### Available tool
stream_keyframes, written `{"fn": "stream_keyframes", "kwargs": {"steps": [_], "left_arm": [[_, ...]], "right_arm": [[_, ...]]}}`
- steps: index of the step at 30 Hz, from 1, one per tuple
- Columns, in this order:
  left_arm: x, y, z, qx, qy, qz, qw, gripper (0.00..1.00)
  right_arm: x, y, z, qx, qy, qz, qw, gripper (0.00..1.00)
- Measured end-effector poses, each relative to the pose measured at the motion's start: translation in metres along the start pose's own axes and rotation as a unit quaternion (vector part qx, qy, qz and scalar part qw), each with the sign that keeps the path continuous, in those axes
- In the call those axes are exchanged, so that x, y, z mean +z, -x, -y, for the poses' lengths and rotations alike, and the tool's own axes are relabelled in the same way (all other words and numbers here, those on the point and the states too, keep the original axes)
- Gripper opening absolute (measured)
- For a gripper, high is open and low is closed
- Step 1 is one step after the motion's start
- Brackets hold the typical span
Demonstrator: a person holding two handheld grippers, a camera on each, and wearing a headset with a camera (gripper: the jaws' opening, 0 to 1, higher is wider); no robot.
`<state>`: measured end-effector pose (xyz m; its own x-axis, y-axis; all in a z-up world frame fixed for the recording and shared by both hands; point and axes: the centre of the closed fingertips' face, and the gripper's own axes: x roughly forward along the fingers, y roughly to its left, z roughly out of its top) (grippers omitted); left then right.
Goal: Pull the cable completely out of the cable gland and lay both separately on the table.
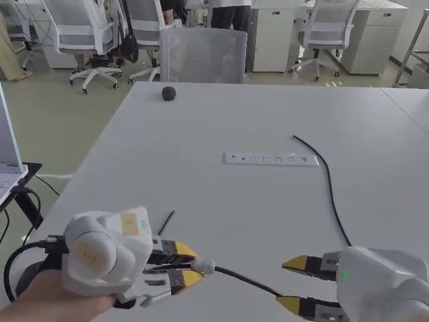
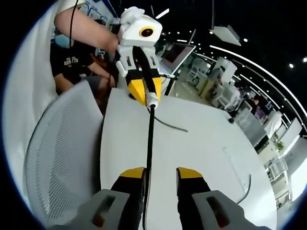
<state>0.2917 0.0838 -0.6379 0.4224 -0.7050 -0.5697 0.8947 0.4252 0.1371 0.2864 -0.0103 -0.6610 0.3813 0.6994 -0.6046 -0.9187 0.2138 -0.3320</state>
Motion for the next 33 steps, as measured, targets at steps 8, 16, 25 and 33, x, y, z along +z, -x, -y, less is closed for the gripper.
{"fn": "stream_keyframes", "kwargs": {"steps": [8,16,25,33], "left_arm": [[0.002,-0.003,0.002,-0.003,-0.006,-0.001,1.0,0.15],[0.003,-0.005,0.003,-0.003,-0.006,0.0,1.0,0.15],[0.005,-0.006,0.004,-0.002,-0.005,0.001,1.0,0.15],[0.006,-0.007,0.004,-0.004,-0.004,0.002,1.0,0.15]], "right_arm": [[0.032,-0.017,-0.01,0.012,0.022,0.026,0.9994,0.18],[0.049,-0.032,-0.012,0.014,0.034,0.036,0.9987,0.08],[0.053,-0.035,-0.009,0.014,0.045,0.04,0.9981,0.02],[0.051,-0.035,-0.006,0.009,0.039,0.039,0.9984,0.0]]}}
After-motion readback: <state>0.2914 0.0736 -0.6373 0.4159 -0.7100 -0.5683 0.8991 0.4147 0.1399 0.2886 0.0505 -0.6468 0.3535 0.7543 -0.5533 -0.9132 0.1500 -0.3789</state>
